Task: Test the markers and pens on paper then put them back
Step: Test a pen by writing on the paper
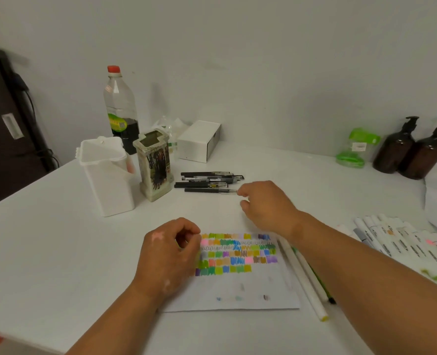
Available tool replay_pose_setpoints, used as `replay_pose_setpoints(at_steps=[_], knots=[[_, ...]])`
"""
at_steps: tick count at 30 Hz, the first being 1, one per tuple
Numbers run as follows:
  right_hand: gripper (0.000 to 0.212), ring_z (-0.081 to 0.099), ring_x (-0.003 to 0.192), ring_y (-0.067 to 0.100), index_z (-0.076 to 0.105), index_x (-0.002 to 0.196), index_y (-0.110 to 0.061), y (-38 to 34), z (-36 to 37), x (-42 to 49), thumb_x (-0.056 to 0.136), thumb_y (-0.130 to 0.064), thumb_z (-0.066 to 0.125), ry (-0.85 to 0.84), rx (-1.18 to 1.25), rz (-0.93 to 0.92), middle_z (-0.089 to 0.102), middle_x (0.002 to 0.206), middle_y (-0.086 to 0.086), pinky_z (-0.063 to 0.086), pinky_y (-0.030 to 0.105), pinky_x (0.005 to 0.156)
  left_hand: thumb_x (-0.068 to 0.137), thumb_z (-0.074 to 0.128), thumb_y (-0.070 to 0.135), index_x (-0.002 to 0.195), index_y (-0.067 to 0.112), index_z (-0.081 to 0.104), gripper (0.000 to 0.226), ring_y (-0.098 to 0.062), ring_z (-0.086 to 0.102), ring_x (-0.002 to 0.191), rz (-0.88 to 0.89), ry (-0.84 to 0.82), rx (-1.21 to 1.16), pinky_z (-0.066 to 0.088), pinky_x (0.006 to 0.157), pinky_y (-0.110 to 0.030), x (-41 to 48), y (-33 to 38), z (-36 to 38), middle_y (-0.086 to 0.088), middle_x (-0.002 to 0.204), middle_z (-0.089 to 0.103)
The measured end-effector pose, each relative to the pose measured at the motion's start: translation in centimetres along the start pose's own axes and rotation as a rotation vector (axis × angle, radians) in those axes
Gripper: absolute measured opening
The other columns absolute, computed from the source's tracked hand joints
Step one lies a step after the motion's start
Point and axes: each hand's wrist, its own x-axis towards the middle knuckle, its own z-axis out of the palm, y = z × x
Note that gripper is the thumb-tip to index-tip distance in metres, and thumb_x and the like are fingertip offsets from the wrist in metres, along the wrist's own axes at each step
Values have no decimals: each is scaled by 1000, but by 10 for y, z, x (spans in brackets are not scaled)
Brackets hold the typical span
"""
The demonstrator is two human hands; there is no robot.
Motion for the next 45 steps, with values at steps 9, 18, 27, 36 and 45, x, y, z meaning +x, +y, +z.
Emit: replay_pose_setpoints(at_steps=[9,18,27,36,45], knots=[[24,64,97,24,69,117,-18,-13,30,55,99,-18,53,-38,-117,-29,70,114,6,54,34,82,88,72,23,80,32,68,12,8,59,84,28,-47,-22,48,56,-10,3,-7,3,16,77,65],[26,67,89,13,71,118,-25,-20,1,0,94,-20,63,-198,204,67,70,105,-7,52,23,75,90,69,26,84,33,69,10,12,58,86,31,-71,-48,50,57,-9,1,-6,3,19,82,64],[13,77,75,26,69,92,-13,-52,-4,-85,82,-6,74,-94,1133,177,77,80,10,60,29,62,84,66,51,100,36,66,22,-4,58,89,340,-109,-27,49,69,-11,-12,7,-5,27,86,59],[19,71,64,20,77,85,-26,-37,-1,-112,89,-8,75,112,1115,92,73,70,6,57,28,59,94,61,29,114,29,63,20,0,58,92,414,-150,36,46,76,-11,-16,8,-1,17,101,65],[7,63,58,15,73,83,-24,-42,17,-118,82,-19,78,101,1187,-33,69,68,2,51,27,54,105,41,39,107,26,66,28,3,50,73,564,-255,83,41,66,-14,-16,13,6,15,88,64]])
